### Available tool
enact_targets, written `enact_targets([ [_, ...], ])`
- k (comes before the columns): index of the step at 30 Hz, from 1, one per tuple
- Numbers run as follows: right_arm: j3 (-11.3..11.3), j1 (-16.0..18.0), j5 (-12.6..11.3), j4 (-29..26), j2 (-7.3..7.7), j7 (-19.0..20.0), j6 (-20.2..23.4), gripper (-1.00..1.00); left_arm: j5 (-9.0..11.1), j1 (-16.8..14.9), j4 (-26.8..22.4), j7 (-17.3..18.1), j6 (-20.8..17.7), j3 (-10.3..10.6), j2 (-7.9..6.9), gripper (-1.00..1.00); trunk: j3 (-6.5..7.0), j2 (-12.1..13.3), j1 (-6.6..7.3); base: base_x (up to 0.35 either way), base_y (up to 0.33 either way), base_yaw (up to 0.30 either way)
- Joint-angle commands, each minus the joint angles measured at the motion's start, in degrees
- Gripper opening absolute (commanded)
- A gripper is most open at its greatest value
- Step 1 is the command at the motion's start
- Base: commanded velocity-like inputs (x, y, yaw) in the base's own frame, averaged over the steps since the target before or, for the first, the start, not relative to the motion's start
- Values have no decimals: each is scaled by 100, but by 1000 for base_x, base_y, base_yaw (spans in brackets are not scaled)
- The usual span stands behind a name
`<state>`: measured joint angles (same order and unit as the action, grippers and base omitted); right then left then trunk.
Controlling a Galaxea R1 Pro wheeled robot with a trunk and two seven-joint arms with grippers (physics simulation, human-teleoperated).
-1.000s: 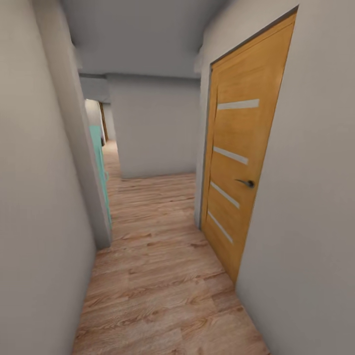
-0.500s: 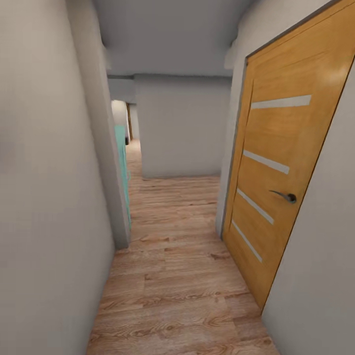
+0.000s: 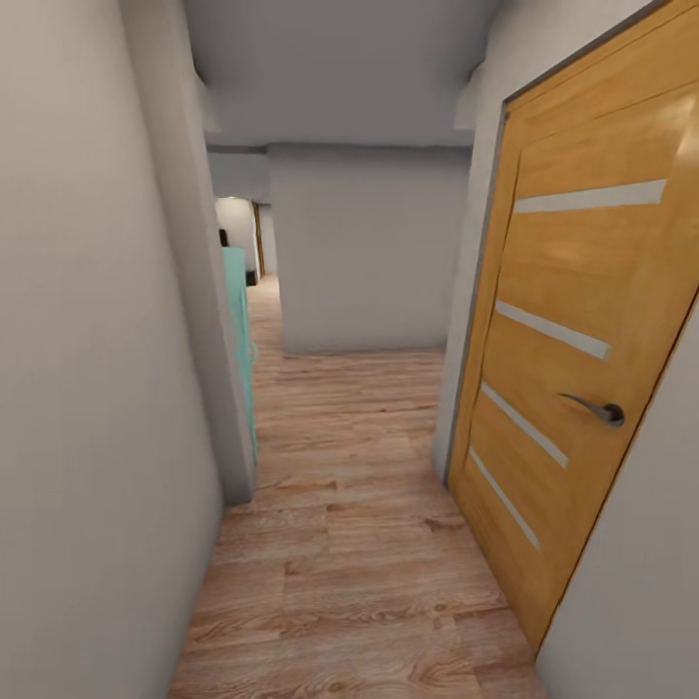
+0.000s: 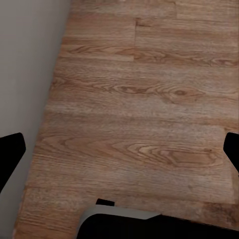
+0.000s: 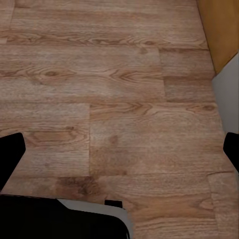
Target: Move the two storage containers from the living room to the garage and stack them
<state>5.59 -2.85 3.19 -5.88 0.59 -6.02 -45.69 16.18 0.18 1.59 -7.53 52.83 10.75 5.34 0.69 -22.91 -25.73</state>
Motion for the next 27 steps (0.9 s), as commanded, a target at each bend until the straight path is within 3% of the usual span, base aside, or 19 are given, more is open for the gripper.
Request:
enact_targets([
  [1,39,-5,33,-9,2,-59,5,100,19,0,8,-35,18,50,2,100,2,-1,-5,325,0,59],
  [11,39,-5,35,-9,2,-65,3,100,20,0,8,-37,17,50,-7,100,2,-1,-5,325,0,211],
  [24,23,-5,18,-13,2,-72,-1,100,17,0,8,-32,11,50,-10,100,2,-1,-5,323,0,19],
  [27,22,-5,16,-11,2,-82,-1,100,22,0,-3,-43,-175,50,-19,100,2,-1,-5,315,0,0],
])
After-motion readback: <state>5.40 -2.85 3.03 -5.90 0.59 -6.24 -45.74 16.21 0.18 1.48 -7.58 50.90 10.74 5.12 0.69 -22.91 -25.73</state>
